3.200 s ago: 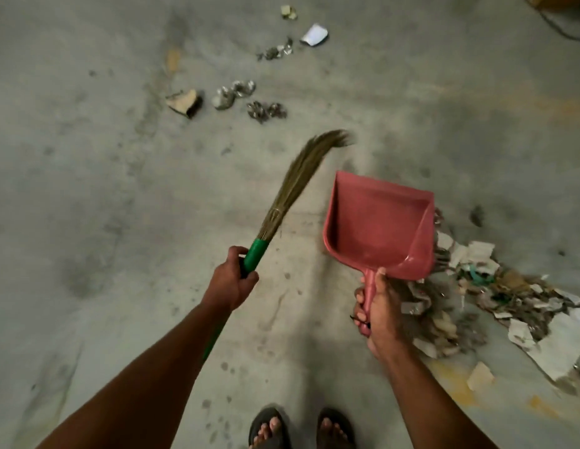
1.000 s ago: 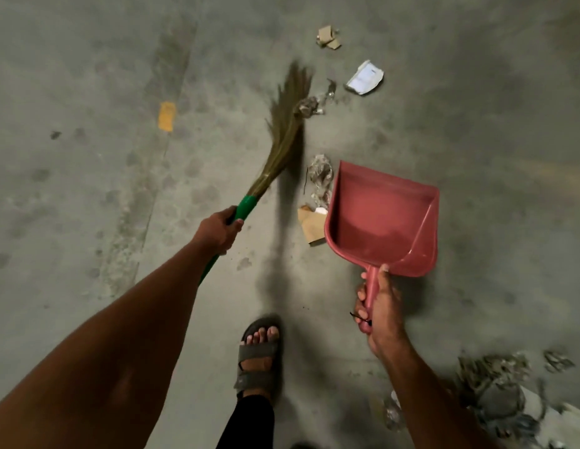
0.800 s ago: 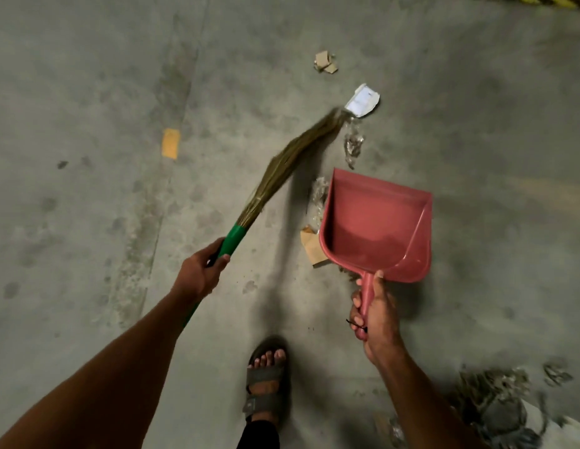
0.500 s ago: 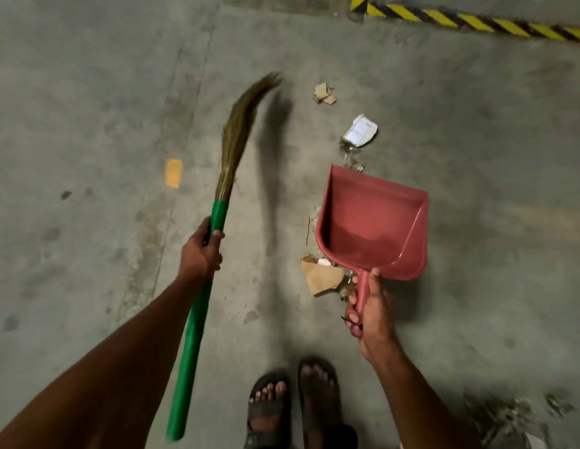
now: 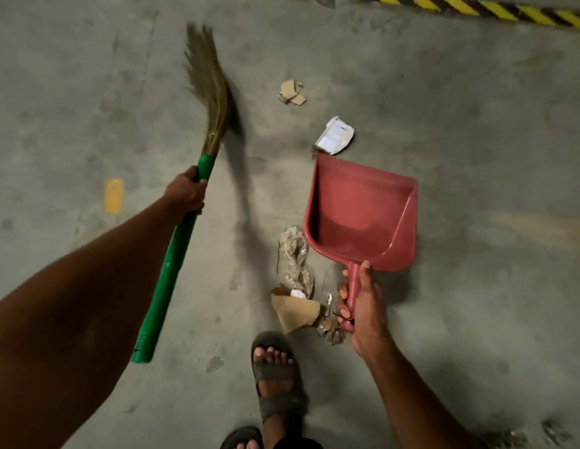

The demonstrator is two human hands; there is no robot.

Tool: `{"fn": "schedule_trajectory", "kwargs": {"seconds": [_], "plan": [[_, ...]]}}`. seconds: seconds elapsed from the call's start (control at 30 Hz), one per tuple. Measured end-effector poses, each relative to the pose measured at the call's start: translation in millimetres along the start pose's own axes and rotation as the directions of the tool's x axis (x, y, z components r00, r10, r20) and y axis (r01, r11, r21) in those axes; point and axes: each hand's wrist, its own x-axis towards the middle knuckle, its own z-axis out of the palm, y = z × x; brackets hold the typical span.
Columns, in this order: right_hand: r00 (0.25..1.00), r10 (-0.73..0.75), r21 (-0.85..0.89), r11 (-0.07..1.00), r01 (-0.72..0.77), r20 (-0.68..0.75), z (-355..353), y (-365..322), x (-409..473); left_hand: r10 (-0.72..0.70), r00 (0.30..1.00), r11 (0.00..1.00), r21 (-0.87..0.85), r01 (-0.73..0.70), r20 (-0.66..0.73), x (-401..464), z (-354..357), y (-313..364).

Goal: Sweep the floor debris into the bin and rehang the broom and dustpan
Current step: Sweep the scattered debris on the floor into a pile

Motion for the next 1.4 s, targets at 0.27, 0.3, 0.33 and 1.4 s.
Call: {"fn": "schedule_trajectory", "kwargs": {"seconds": [0.27,0.3,0.33,1.4], "plan": [[0.999,-0.015,0.026,1.0,0.017,-0.046,-22,-22,22,0.261,0.923,0.826,0.43,-0.365,0.283,3,33,35],[0.999,-0.017,0.021,1.0,0.018,-0.046,-23,-24,20,0.289,0.904,0.816,0.413,-0.405,0.316,-3,32,33],[0.999,-0.019,0.016,1.0,0.02,-0.042,-23,-27,16,0.312,0.886,0.815,0.384,-0.435,0.343,-10,29,29],[0.964,0.033,0.171,0.985,0.013,-0.265,-122,-13,-18,0.466,0.598,0.488,0.374,-0.789,0.652,-82,146,103]]}}
